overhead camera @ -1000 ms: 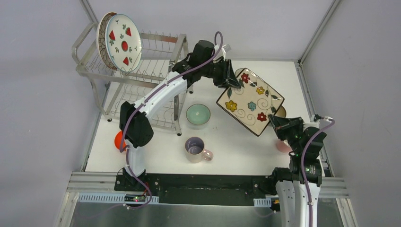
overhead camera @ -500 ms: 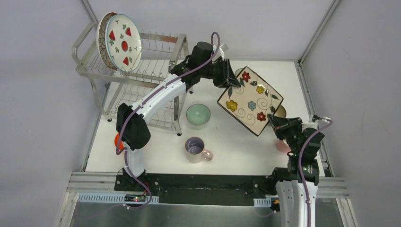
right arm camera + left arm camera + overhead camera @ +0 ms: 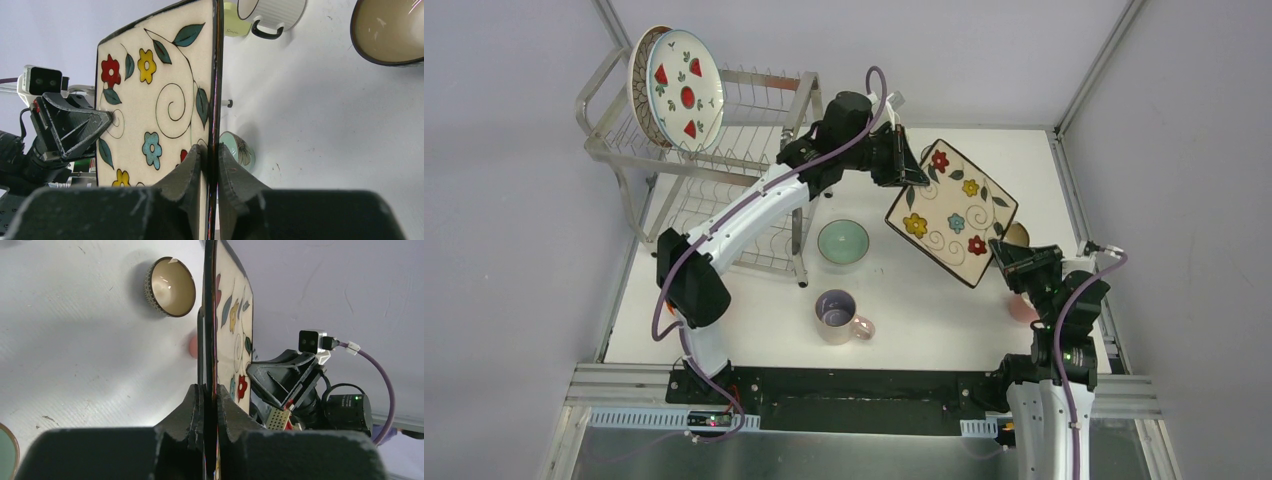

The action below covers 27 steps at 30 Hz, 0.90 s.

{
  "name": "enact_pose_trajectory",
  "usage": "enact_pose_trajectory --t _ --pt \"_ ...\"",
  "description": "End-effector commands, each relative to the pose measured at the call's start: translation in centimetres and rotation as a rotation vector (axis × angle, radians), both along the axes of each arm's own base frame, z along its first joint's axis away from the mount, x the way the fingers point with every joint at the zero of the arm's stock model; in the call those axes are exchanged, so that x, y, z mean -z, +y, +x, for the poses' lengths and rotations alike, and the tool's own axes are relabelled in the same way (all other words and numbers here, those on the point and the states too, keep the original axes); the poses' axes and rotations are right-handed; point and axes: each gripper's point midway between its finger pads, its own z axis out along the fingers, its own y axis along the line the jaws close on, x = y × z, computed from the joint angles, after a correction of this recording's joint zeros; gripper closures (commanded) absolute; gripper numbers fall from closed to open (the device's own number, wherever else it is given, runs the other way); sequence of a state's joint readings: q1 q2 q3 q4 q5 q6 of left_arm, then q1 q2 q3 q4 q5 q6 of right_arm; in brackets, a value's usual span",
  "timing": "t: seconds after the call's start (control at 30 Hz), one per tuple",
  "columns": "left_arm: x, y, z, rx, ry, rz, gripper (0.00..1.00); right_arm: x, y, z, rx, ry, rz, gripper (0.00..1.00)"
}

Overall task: Load the mixed dishes into the dish rack
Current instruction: Pick up the plate at the center of the board.

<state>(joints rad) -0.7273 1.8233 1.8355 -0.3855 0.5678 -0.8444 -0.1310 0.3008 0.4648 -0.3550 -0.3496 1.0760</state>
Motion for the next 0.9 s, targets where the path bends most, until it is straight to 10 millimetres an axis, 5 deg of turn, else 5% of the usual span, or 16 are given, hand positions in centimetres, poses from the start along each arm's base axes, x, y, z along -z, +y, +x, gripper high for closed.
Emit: enact_pose_trajectory --t 0.0,0.57,0.87 --pt "-11.5 -0.3 -8.5 0.177 -0.143 -0.251 1.0 -2.3 2.3 -0.9 -0.143 -0.107 -0.024 0.84" --pt "-13.6 1.0 -7.9 0.091 -0.222 -0.269 1.0 -4.1 3.3 -1.3 -0.208 -0.168 -0.003 0.54" --pt "-16.1 2.0 -7.7 0.039 -0.335 -0.298 1.0 -8.4 3.5 -2.8 -0.218 -0.213 -0.031 0.24"
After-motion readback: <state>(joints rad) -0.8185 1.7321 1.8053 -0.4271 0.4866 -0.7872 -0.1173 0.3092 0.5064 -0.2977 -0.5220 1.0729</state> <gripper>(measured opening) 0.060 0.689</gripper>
